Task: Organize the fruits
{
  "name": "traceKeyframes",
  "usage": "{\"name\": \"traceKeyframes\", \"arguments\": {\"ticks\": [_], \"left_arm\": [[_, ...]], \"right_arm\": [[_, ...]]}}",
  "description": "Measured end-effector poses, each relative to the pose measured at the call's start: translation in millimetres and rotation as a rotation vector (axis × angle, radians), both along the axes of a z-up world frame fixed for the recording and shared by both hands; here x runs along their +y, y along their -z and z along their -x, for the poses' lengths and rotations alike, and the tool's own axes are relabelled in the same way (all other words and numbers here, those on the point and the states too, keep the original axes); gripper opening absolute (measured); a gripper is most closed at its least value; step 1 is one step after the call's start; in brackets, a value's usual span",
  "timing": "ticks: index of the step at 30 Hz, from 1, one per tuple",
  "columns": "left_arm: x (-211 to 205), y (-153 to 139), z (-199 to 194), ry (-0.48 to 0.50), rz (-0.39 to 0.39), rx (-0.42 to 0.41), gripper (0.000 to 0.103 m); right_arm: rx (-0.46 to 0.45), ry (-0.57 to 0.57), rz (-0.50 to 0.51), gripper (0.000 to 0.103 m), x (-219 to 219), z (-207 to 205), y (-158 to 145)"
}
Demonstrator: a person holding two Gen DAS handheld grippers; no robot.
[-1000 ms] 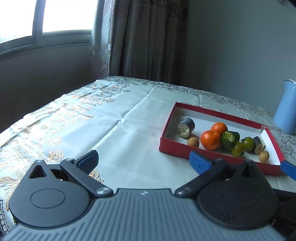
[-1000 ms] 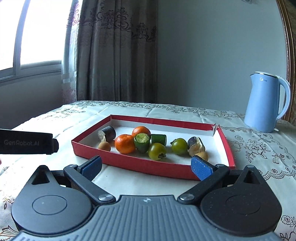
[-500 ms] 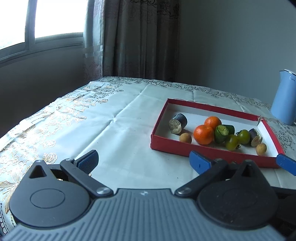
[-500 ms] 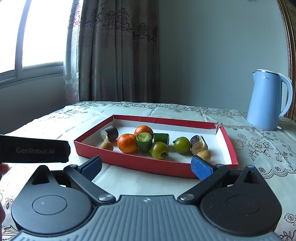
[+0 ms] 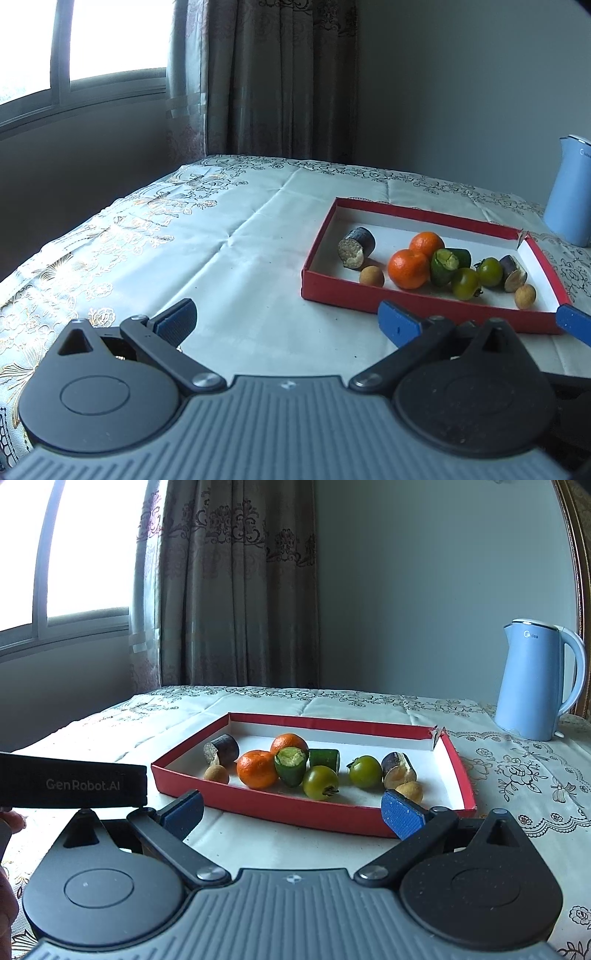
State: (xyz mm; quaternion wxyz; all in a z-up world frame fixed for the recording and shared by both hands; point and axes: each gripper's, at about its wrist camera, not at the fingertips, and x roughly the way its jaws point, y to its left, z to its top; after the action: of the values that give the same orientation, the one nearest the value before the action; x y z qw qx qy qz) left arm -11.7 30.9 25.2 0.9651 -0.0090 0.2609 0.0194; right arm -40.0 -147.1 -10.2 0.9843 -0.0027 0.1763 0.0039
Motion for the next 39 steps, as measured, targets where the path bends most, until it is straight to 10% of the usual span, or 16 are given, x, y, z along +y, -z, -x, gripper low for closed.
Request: {"name": "traceKeyframes", "arguments": {"ticks": [39], "left_arm": [[9,4,-11,-0.041,0.0,-0.013,0.103]], "right_arm": [[0.021,0.056,-0.017,0.103,-7,-2,0]]}}
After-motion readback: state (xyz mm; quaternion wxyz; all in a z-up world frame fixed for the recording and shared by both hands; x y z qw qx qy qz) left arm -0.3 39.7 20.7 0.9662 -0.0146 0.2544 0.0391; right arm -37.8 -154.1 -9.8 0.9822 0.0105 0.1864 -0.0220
